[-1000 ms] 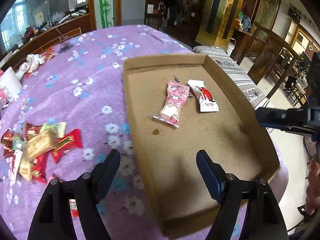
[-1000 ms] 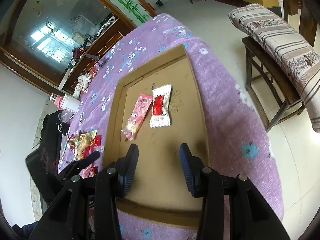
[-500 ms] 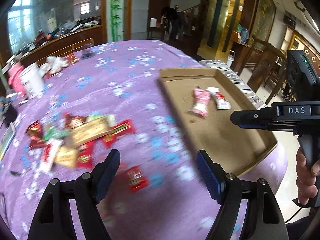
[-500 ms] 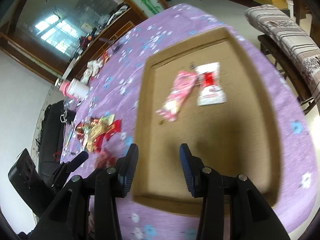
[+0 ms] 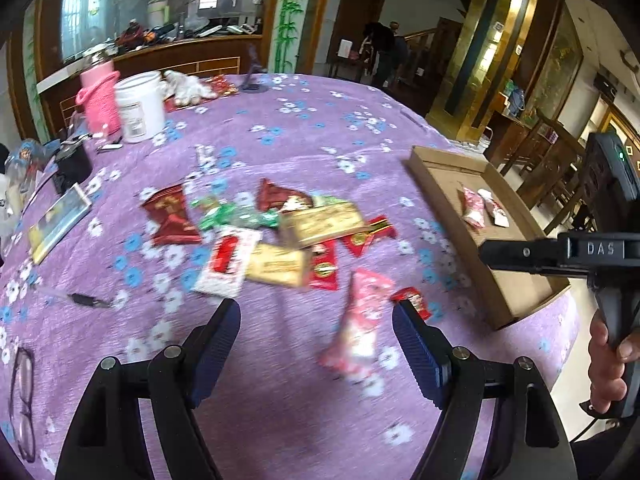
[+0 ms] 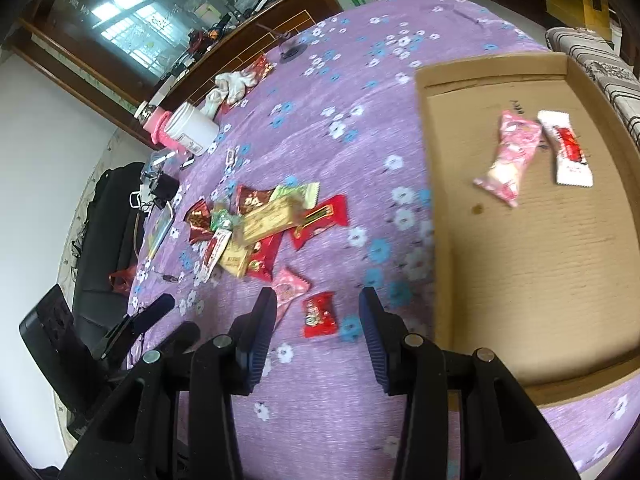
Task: Organize snacks
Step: 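Move both tools back over the snack pile, then grasp a pink candy bar with the left tool while the right tool grasps a red foil candy, then carry the pink bar and red foil candy over the cardboard tray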
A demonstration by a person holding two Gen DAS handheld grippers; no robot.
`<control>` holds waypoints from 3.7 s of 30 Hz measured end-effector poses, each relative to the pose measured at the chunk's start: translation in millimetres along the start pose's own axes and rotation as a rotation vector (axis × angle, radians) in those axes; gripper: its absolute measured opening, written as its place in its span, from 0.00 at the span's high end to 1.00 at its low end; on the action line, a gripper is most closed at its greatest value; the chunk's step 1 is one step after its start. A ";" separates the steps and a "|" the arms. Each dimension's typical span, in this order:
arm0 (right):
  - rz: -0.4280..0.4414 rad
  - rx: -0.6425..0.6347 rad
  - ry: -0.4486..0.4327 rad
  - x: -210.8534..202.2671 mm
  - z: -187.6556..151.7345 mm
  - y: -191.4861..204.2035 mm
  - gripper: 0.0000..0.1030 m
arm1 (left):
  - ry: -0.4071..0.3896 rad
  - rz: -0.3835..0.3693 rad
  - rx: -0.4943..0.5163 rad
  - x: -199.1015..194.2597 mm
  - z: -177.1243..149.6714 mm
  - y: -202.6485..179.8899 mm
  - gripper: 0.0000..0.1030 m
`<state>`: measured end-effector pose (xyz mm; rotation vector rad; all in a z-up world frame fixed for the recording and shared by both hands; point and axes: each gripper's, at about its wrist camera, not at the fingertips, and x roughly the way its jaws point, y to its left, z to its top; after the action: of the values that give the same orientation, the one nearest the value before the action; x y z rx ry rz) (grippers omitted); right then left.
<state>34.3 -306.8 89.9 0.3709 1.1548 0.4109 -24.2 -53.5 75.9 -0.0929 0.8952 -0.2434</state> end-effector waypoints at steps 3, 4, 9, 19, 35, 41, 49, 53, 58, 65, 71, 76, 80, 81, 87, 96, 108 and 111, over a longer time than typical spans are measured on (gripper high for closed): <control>-0.006 0.016 0.027 12.1 -5.7 3.8 0.60 | 0.016 0.005 -0.013 -0.2 -5.7 15.4 0.21; -0.010 0.023 0.037 16.7 -7.7 5.1 0.60 | 0.019 0.002 -0.020 0.1 -7.5 18.0 0.21; -0.048 -0.007 0.092 41.7 -15.4 14.0 0.60 | 0.034 -0.009 -0.005 0.0 -12.4 27.7 0.21; -0.224 -0.200 0.113 80.1 -22.7 32.3 0.66 | 0.054 -0.017 0.064 -0.8 -17.8 21.6 0.21; -0.138 -0.224 -0.019 23.2 -18.6 27.1 0.86 | 0.214 -0.107 0.164 57.2 -4.8 -35.0 0.41; -0.123 -0.162 -0.056 -5.8 -17.9 4.0 0.86 | 0.232 -0.039 0.198 85.4 -2.4 -50.5 0.67; -0.097 -0.099 -0.086 -21.7 -12.7 -20.4 0.86 | 0.216 -0.022 0.129 83.5 -0.5 -44.1 0.77; -0.074 -0.080 -0.088 -23.0 -9.9 -28.0 0.86 | 0.195 -0.042 0.123 69.9 4.9 -47.5 0.77; -0.053 -0.072 -0.067 -18.9 -8.2 -33.7 0.86 | 0.174 -0.066 0.140 58.6 13.9 -61.4 0.77; -0.047 -0.052 -0.105 -37.6 -5.3 -47.3 0.86 | 0.153 -0.114 0.199 51.0 32.6 -95.6 0.77; -0.047 0.008 -0.150 -58.5 -5.2 -71.6 0.86 | 0.153 -0.152 0.270 50.8 49.1 -133.0 0.77; -0.052 0.057 -0.179 -73.9 -7.7 -92.4 0.86 | 0.158 -0.184 0.316 54.0 57.9 -163.6 0.77; -0.058 0.084 -0.192 -80.0 -10.3 -104.9 0.86 | 0.165 -0.205 0.357 58.0 59.5 -190.7 0.77; -0.059 0.093 -0.192 -81.3 -11.2 -109.3 0.86 | 0.168 -0.212 0.364 59.5 59.4 -197.0 0.77; -0.077 0.130 -0.192 -85.9 -13.0 -128.5 0.86 | 0.199 -0.235 0.385 73.3 54.5 -227.2 0.77; -0.097 0.148 -0.185 -92.2 -9.1 -152.2 0.86 | 0.225 -0.242 0.385 90.7 47.9 -250.4 0.77; -0.125 0.115 -0.164 -96.2 7.7 -174.0 0.86 | 0.238 -0.235 0.322 121.0 52.2 -261.3 0.77; -0.124 0.102 -0.150 -92.1 13.1 -177.1 0.86 | 0.241 -0.224 0.308 127.1 53.1 -261.4 0.77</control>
<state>36.1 -506.7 82.3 0.4098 1.0480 0.2125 48.9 -339.3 59.8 0.1251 1.0773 -0.6084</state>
